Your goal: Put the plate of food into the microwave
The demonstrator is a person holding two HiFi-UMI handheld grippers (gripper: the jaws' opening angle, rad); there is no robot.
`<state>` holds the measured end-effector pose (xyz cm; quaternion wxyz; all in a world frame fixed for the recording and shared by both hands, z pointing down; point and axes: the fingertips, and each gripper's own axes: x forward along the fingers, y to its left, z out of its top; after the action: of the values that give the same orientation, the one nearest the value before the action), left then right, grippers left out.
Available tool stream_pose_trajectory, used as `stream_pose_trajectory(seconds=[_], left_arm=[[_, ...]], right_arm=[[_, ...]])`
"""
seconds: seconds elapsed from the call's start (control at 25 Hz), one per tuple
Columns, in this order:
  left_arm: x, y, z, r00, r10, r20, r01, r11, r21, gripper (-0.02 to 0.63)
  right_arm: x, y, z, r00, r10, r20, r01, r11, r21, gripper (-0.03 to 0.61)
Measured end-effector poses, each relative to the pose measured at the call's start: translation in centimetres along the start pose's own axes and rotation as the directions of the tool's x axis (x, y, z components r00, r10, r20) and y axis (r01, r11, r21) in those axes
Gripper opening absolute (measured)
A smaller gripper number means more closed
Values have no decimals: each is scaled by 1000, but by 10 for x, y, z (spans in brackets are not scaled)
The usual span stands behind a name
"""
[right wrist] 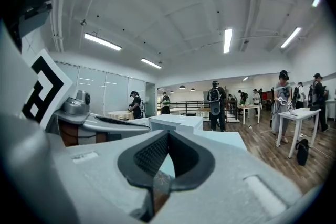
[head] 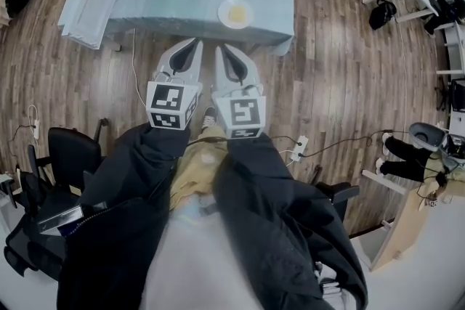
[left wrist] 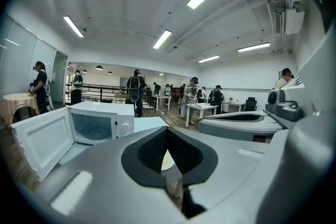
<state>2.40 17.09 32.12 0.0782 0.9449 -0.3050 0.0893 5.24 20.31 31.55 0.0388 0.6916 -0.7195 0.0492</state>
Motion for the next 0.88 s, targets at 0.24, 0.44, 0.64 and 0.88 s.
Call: stream_pose_trajectory(seconds=[0.24,0.44,0.64,0.88], left_arm=[[25,-1,-3,1000,1,-19,-1,1000,1,-3],[35,-4,-4,1000,-3,-31,3,1000,4,-3],[44,1,-16,998,-3,-64,1,1000,-20,-3],[77,2,-12,995,-67,-69,66,998,-20,-3]], right_arm=[[17,-14,-12,998,54,-33,-53,998,33,-2],[22,-17,-18,995,83,-50,-81,996,48,-2],[27,-19,-31,993,86,-82,-81,995,63,-2],[47,-43,-33,995,30,-99,-24,998,61,-2]])
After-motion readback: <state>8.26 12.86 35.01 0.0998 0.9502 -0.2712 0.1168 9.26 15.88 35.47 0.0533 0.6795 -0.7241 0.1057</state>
